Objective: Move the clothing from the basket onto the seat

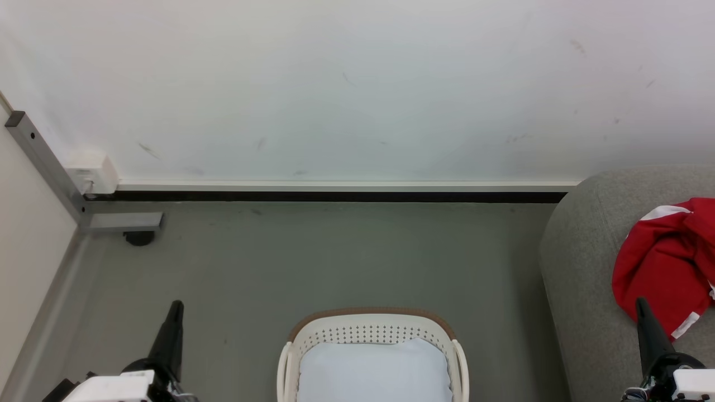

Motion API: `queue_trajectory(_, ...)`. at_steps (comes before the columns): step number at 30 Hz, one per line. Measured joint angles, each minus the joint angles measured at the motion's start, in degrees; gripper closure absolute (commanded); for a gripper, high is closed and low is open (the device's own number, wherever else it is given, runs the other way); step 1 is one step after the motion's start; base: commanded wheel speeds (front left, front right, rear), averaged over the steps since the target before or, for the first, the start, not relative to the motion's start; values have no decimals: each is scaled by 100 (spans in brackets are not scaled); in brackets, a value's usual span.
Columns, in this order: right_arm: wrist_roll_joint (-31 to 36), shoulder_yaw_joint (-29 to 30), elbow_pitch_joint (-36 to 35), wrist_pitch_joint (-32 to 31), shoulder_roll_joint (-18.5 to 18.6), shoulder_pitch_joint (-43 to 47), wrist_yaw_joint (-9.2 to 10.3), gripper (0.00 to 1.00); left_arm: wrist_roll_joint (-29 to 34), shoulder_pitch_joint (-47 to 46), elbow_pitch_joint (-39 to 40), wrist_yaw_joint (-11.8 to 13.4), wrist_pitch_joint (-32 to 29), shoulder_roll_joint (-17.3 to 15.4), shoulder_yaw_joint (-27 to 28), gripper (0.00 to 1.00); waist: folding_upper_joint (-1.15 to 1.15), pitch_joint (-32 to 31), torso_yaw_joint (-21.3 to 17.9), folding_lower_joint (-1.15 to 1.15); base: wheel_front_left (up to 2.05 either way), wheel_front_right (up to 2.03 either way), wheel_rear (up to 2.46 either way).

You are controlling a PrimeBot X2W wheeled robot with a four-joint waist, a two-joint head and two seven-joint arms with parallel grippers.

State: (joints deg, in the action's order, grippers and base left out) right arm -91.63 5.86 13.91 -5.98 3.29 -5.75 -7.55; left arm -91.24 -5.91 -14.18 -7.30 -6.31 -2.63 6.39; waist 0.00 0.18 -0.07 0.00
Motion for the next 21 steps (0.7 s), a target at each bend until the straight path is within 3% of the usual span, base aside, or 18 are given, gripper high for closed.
queue_trajectory(21,-112,27,2,-26,-12,-5,0,100,-76,-7,2,0,-22,-1,9,100,0,0,7,0,0,0,0)
